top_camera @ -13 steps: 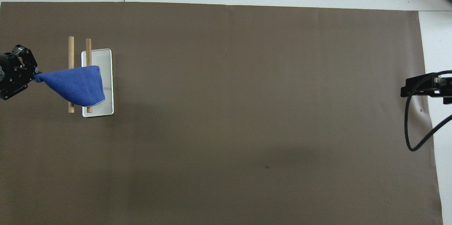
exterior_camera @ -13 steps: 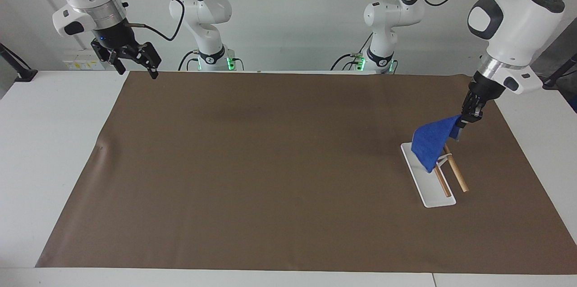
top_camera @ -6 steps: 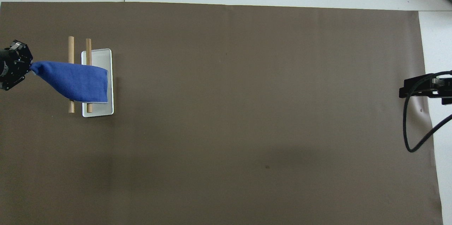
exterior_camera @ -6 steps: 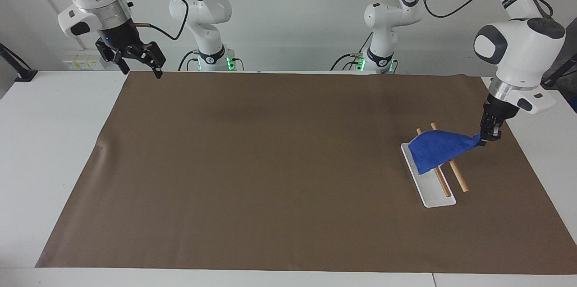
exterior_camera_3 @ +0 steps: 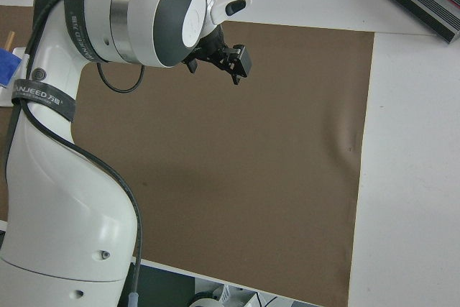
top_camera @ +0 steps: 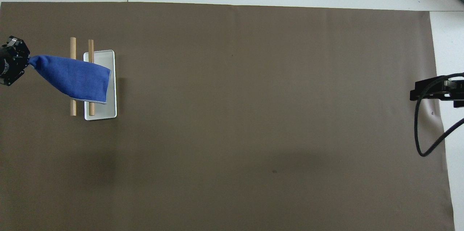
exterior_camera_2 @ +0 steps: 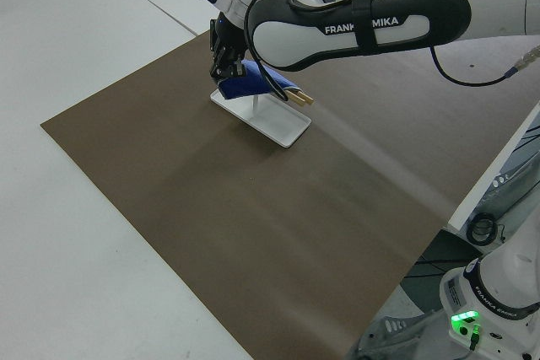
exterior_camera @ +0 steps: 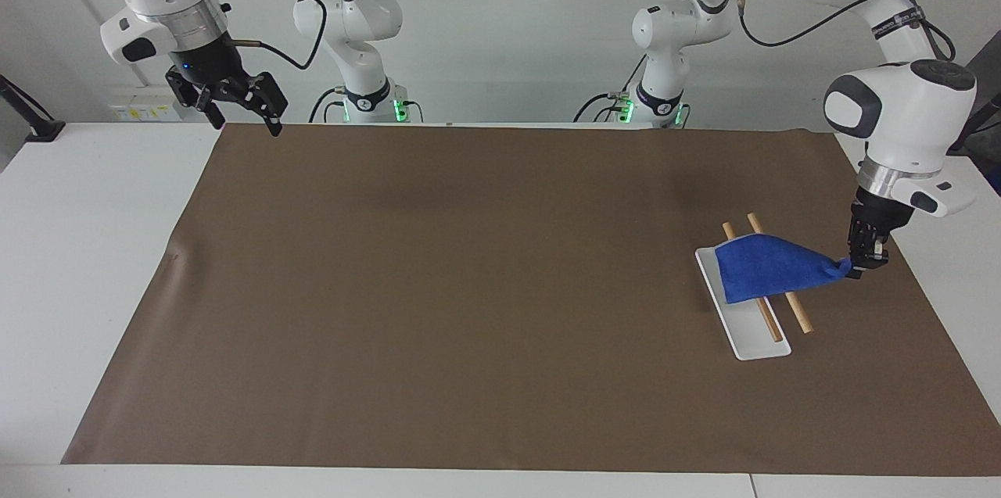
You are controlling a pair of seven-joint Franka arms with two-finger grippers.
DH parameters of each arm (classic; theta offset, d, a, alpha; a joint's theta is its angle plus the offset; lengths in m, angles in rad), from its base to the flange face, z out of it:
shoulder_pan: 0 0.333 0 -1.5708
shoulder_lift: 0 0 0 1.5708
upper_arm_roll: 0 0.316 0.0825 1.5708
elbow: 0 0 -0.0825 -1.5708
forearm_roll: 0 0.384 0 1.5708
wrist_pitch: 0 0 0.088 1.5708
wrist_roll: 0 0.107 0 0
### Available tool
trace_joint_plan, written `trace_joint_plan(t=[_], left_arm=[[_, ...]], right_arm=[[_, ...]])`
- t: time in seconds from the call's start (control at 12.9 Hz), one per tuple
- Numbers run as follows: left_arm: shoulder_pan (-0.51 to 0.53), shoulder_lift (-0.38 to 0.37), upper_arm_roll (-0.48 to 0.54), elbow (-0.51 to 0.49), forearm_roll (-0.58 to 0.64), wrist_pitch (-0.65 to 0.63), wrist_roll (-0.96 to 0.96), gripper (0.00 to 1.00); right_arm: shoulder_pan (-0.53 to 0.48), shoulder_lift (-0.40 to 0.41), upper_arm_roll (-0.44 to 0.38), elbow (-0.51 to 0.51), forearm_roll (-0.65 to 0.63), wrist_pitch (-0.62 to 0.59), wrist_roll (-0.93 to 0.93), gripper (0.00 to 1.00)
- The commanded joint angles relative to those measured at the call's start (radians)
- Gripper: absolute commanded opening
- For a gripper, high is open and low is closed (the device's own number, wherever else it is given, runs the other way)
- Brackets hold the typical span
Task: Right arm passes towel to left arm to hang
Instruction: 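Lower the towel with the left gripper to drape over the sticks, then open the left gripper and release the towel on the sticks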
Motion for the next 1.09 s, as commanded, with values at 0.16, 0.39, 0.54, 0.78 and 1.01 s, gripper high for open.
trace_joint_plan(t=[0.16,0.39,0.54,0.78,1.01], left_arm=[[-0.005,0.027,-0.009,-0.045,-0.017,0.103,-0.021,0.0],[-0.006,0.032,-0.011,-0.051,-0.017,0.119,-0.018,0.0],[-0.007,0.032,-0.011,-0.056,-0.017,0.125,-0.014,0.6],[-0.006,0.033,-0.009,-0.053,-0.015,0.129,-0.008,1.0],[-0.006,0.039,-0.011,-0.036,-0.015,0.131,-0.008,1.0]], right_arm=[[-0.002,-0.029,-0.006,-0.039,-0.016,0.005,0.003,1.0],[-0.002,-0.029,-0.006,-0.039,-0.016,0.005,0.006,1.0],[-0.002,-0.03,-0.006,-0.039,-0.016,0.001,0.006,1.0],[-0.002,-0.03,-0.006,-0.039,-0.016,-0.004,0.005,1.0],[-0.002,-0.032,-0.007,-0.038,-0.014,-0.007,0.003,1.0]])
